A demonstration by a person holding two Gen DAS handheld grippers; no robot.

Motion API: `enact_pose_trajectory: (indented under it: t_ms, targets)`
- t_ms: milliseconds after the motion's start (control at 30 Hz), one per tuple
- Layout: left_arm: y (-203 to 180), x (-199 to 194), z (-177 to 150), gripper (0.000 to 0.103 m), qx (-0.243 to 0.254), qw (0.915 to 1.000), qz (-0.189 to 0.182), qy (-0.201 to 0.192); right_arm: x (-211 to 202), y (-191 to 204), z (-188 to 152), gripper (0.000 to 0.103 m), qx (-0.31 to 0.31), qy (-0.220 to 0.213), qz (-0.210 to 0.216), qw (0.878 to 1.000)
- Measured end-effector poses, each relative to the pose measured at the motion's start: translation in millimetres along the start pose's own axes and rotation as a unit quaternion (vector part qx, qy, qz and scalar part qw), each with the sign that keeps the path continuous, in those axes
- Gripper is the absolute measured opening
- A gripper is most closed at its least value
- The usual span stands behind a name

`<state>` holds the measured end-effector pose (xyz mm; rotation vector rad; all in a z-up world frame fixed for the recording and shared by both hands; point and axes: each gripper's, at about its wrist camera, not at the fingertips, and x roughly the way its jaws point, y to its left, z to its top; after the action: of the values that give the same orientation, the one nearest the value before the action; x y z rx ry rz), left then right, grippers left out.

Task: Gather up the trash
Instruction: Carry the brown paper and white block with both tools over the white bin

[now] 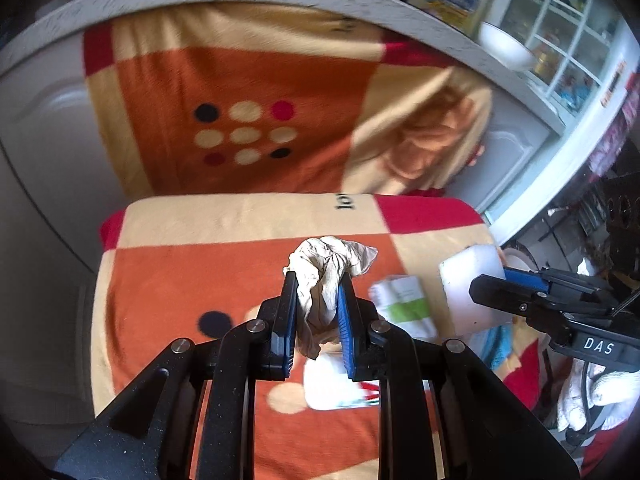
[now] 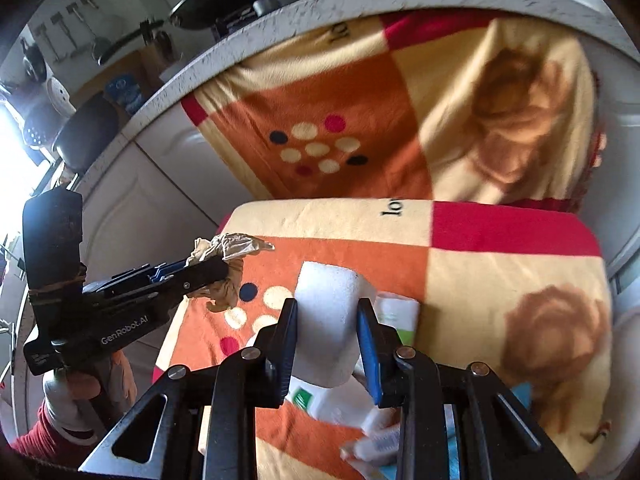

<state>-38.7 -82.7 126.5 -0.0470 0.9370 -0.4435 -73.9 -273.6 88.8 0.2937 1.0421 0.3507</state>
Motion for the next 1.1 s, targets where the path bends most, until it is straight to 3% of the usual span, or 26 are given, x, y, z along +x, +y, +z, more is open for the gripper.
enact_pose_trajectory:
  t_ms: [533, 1100]
  targets:
    - [-140.2, -7.1, 2.5, 0.016, 0.115, 0.9924, -0.040, -0.019, -108.5, -75.4, -44.6, 0.028, 0.053, -0.067, -0.070, 0.994]
    - [-282.4, 13.1, 0.7, 0.016, 0.218, 0.9716, -0.092, -0.009, -194.4, -165.6, -101.7, 0.028, 0.133, -0.106, -0.146, 0.975]
